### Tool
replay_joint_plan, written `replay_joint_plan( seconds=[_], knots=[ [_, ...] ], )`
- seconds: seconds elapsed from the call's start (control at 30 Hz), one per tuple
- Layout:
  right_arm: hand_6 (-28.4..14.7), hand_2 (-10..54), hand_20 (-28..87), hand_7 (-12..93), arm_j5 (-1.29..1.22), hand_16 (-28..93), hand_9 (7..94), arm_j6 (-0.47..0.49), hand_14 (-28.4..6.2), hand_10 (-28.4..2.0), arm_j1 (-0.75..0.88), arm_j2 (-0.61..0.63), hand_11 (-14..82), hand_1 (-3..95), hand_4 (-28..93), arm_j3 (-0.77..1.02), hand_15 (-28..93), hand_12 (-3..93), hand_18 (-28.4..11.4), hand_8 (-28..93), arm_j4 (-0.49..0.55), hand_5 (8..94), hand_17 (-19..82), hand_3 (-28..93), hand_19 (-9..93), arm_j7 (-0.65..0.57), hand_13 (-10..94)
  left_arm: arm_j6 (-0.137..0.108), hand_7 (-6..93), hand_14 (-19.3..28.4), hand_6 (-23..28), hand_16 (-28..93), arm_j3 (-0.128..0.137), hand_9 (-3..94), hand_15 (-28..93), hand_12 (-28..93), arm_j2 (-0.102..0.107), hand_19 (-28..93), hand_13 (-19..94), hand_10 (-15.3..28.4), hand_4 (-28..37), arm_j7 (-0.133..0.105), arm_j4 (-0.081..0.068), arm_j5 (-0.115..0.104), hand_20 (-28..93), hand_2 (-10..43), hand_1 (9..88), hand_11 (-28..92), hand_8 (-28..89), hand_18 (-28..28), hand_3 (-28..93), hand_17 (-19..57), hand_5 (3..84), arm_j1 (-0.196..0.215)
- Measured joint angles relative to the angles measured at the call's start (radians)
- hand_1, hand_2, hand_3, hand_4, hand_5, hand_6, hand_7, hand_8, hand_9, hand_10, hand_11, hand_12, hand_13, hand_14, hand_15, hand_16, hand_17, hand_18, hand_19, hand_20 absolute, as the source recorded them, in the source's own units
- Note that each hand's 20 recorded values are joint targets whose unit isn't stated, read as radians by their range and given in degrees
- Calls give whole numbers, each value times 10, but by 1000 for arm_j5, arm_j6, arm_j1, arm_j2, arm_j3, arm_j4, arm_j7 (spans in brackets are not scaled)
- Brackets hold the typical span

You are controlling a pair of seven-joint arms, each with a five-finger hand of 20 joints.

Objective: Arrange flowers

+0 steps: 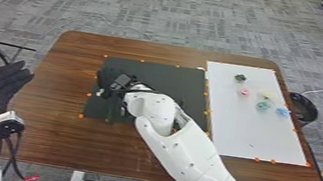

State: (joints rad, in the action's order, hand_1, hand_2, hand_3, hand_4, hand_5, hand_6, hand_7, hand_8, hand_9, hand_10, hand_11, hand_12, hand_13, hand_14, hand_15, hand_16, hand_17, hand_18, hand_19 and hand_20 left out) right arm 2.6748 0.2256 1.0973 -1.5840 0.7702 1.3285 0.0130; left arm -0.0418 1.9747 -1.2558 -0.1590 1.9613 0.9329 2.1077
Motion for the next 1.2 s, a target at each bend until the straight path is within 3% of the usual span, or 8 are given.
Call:
replay_joint_plan(
  seconds=[0.17, 0.23, 0.47, 0.63, 1.2],
  knots=[
    [23, -95, 546, 176, 31, 329, 893, 15, -17, -86, 14, -34, 58, 590, -166, 26, 563, 289, -174, 76, -16, 805, 554, 568, 932, 0, 917, 54, 145, 180, 38, 17, 26, 485, 217, 152, -13, 125, 385, 149, -283, 11, -7, 3, 176, 348, 120, 236, -67, 121, 681, 64, 507, -10],
    [23, -95, 544, 176, 31, 329, 890, 21, -17, -87, 17, -39, 58, 587, -165, 26, 562, 285, -173, 77, -16, 803, 554, 570, 932, 0, 917, 66, 145, 180, 38, 17, 34, 484, 217, 153, -18, 125, 385, 149, -283, 14, -9, 4, 175, 346, 120, 237, -67, 121, 682, 64, 506, -13],
    [18, -95, 543, 165, 34, 329, 854, 44, -18, -90, 27, -44, 56, 570, -154, 27, 561, 264, -174, 75, -14, 775, 552, 577, 932, 0, 914, 68, 145, 182, 38, 17, 39, 481, 219, 153, -24, 125, 384, 149, -283, 17, -10, 9, 175, 312, 130, 238, -65, 121, 688, 63, 498, -17],
    [2, -95, 537, 150, 31, 322, 776, 62, -16, -105, 28, -42, 89, 561, -150, 25, 564, 206, -172, 81, -11, 732, 553, 579, 932, -3, 911, 69, 147, 182, 39, 17, 41, 480, 220, 155, -27, 125, 384, 150, -283, 19, -10, 12, 175, 286, 151, 240, -64, 122, 695, 62, 494, -18],
    [3, -95, 530, 150, 26, 312, 673, 100, -13, -117, 22, -14, 107, 491, -151, 9, 565, 142, -166, 1, 11, 647, 553, 662, 932, -16, 906, 73, 151, 185, 38, 16, 44, 479, 223, 155, -34, 127, 386, 149, -283, 23, -11, 17, 173, 272, 180, 244, -65, 122, 704, 61, 484, -21]
  ],
)
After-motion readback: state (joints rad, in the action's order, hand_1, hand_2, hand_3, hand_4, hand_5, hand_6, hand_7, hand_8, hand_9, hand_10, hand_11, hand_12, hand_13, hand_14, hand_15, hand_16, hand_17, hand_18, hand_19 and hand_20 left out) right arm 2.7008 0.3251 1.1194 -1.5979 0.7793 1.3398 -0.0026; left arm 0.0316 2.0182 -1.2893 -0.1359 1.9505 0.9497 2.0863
